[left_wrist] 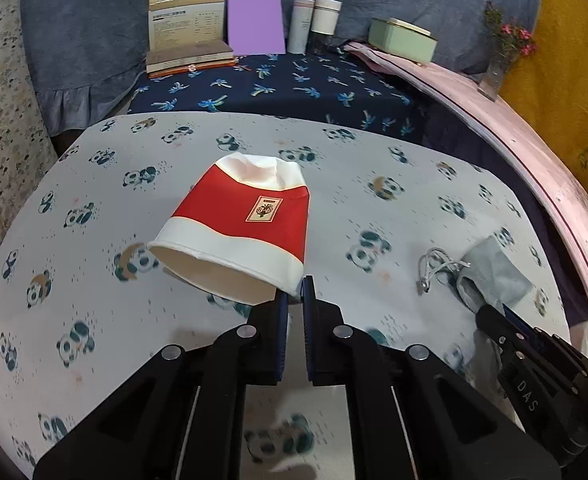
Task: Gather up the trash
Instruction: 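Close the left tool on the red-white cup while the right tool grasps the grey pouch, then carry the red-white cup and grey pouch with both tools over the bin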
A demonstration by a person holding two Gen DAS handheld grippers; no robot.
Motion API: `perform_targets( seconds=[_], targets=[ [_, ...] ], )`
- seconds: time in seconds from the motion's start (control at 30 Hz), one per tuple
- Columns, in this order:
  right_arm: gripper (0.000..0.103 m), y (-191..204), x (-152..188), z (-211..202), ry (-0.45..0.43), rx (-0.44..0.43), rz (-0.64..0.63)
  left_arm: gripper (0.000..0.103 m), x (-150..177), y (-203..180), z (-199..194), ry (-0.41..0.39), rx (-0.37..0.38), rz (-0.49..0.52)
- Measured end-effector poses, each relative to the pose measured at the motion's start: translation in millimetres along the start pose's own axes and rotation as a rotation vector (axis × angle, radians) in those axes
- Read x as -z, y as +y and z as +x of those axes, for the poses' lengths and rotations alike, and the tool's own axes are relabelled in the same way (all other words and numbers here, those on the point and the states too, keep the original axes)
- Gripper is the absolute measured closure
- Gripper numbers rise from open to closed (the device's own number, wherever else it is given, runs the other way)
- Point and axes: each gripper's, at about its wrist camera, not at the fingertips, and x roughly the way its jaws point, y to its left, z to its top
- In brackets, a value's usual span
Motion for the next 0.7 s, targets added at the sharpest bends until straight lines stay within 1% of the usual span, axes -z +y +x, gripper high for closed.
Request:
perform_targets(
  seconds=[0.13, 0.33, 0.7],
  targets=[
    [0.092, -8.5, 16.1, -20.8, 0.000, -0.014, 0.026, 0.096, 19.3, -15.3, -19.2, 0.010, 0.024, 0.037],
    [0.092, -22.1, 34.5, -56.5, -0.024, -0.015, 0.077, 0.096, 41.6, -42.5, -46.5, 0.017, 0.070, 0.083],
    [0.092, -52.0, 54.1, -128.0, -0.106, -0.004, 0.134, 0.096, 70.3, -100.7, -98.1, -0.004, 0.129, 0.176]
  ],
)
